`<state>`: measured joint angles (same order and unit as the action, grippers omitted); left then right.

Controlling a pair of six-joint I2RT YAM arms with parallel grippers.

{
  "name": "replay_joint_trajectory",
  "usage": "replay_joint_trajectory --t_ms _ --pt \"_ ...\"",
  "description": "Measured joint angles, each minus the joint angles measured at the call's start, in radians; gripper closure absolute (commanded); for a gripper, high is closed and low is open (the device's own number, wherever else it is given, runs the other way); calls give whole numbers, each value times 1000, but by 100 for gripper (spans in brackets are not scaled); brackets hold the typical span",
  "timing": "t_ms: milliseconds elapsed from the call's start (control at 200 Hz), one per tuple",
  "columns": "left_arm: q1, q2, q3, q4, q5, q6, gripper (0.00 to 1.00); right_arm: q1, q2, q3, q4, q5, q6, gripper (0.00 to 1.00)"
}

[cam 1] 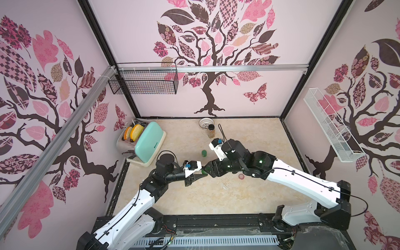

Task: Close the paint jar lid
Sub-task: Screw the lid onto the paint jar.

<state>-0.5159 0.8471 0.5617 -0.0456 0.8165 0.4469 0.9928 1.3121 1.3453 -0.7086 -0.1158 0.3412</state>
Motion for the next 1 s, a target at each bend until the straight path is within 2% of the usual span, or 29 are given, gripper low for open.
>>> replay_joint_trajectory --t_ms 215,410,550,755,1000 --pt "0 10 2 2 31 3 82 -69 -124 -19 11 -102 -357 26" --pt "0 20 3 1 62 3 82 -61 -139 -69 13 -223 -677 31" --pt "0 23 6 0 78 3 82 -47 -128 -102 -10 -246 -851 31" --pt "0 23 7 0 90 3 82 -32 -93 -103 -1 -253 -991 37" --pt "0 28 7 -9 93 4 82 -28 -35 -88 -2 -268 -1044 50"
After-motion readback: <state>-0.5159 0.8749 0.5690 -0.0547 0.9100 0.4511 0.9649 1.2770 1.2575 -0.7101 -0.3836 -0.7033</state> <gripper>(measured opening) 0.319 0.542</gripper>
